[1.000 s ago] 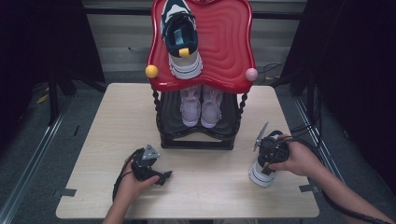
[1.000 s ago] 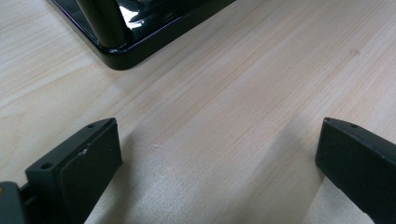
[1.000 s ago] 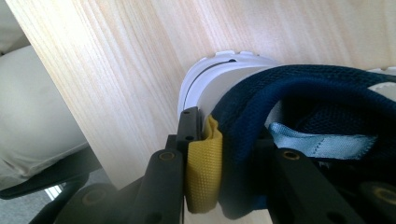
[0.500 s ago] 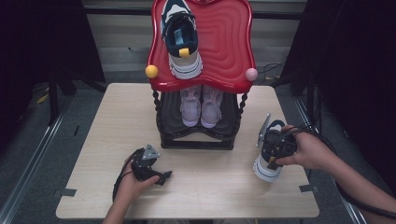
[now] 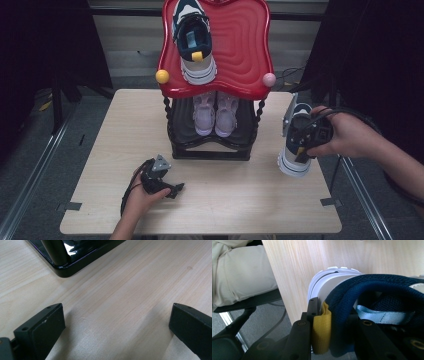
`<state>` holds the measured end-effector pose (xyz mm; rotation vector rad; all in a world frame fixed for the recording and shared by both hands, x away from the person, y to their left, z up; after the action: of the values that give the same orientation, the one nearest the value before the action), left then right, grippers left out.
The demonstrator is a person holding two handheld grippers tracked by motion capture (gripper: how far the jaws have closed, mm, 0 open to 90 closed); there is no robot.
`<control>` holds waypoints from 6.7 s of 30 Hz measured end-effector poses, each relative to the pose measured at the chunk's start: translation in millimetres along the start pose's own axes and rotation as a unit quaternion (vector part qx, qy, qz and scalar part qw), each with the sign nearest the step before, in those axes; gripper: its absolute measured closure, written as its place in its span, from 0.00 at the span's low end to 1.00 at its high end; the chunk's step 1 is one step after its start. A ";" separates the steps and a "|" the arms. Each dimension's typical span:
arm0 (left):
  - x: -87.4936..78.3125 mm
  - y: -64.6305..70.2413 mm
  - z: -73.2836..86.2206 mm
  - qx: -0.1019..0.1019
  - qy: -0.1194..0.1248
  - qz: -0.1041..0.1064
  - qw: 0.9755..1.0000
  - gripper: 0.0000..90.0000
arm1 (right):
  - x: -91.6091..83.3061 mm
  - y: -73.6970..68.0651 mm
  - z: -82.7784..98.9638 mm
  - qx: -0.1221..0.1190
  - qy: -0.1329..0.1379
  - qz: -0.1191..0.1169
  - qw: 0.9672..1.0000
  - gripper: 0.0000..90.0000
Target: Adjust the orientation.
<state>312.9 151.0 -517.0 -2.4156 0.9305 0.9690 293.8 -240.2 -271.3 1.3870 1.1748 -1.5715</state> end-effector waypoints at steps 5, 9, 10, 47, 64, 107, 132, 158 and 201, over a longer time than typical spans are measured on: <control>0.5 0.5 0.2 -0.002 0.003 -0.005 1.000 0.00 | -31.3 -6.2 -6.6 -0.006 -0.004 0.016 1.000 0.82; 0.6 0.5 0.2 -0.002 0.004 -0.005 1.000 0.00 | -58.1 -11.7 -11.2 -0.013 -0.004 0.042 0.999 0.82; 0.5 0.5 0.2 -0.002 0.004 -0.005 1.000 0.00 | -66.5 -13.5 -12.7 -0.015 -0.001 0.048 0.999 0.82; 0.5 0.1 0.1 0.000 0.003 -0.004 1.000 0.00 | -190.7 -25.1 -138.4 -0.108 -0.005 0.227 0.968 0.82; 0.4 0.1 0.2 0.000 0.002 -0.004 1.000 0.00 | -168.2 -2.7 -161.2 -0.129 -0.010 0.227 0.965 0.81; 0.6 0.1 0.3 -0.001 0.003 -0.002 1.000 0.00 | -157.1 14.2 -164.7 -0.151 0.018 0.222 0.963 0.81; 0.7 -0.2 0.2 -0.001 0.002 -0.001 1.000 0.00 | -161.2 15.6 -163.0 -0.126 0.036 0.235 0.963 0.59; 0.7 -0.2 0.2 -0.001 0.003 -0.001 1.000 0.00 | -185.3 8.7 -142.1 -0.029 0.077 0.148 0.986 0.20; 0.7 -0.1 0.2 -0.001 0.003 -0.001 1.000 0.00 | -145.0 0.5 -106.6 -0.013 0.049 0.058 0.997 0.23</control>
<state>313.3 150.8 -517.6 -2.4208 0.9297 0.9635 352.3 -146.9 -128.8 1.5026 1.1462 -1.4161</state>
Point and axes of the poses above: each handheld gripper's, and its own axes: x roughly forward along the jaws, z roughly out of its underside, y roughly to its right, the point moved 1 cm from there along x, roughly forward along the jaws, and after that the axes turned 9 degrees about -z, right-handed, at the moved point
